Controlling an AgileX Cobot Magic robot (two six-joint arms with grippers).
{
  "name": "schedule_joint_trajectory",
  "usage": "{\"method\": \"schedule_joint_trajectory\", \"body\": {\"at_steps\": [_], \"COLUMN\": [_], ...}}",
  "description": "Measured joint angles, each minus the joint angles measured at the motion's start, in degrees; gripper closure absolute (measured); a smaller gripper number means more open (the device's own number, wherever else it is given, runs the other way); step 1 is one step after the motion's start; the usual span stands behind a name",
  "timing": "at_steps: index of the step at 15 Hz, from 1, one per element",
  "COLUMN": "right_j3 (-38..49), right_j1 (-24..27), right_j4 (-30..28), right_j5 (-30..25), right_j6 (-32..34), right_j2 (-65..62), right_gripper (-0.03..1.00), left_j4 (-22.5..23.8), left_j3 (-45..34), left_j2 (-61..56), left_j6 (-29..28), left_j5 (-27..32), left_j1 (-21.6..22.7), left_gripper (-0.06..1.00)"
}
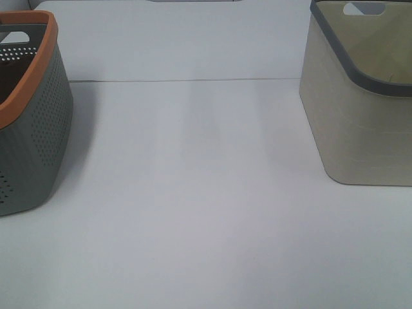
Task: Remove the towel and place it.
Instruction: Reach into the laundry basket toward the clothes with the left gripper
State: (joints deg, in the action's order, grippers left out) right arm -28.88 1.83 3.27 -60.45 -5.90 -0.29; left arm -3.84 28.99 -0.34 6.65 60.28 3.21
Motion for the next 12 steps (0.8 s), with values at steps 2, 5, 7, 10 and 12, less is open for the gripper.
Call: {"method": "schedule_joint_trajectory", "body": {"at_steps": [2, 5, 7, 10, 12], "right_j3": [0.0, 0.0, 0.0, 0.0, 0.0], "right_j1": [0.0, 0.0, 0.0, 0.0, 0.0], "right_j4": [0.0, 0.0, 0.0, 0.0, 0.0], "right_j5": [0.0, 0.0, 0.0, 0.0, 0.0], "right_j6": [0.0, 0.0, 0.0, 0.0, 0.0], "right_j2": [0.0, 0.0, 0.0, 0.0, 0.0], "right_gripper": [0.18, 0.18, 0.18, 0.18, 0.18], "left_j4": [0.0, 0.0, 0.0, 0.0, -0.06], "left_j3": [0.0, 0.0, 0.0, 0.0, 0.0], "left_j2": [0.0, 0.0, 0.0, 0.0, 0.0], "left_j6": [0.0, 0.0, 0.0, 0.0, 2.35], "left_j5": [0.0, 0.0, 0.0, 0.0, 0.06], "left_j1": [0.0, 0.0, 0.0, 0.0, 0.0], "left_gripper": [-0.05, -0.05, -0.05, -0.05, -0.05]}}
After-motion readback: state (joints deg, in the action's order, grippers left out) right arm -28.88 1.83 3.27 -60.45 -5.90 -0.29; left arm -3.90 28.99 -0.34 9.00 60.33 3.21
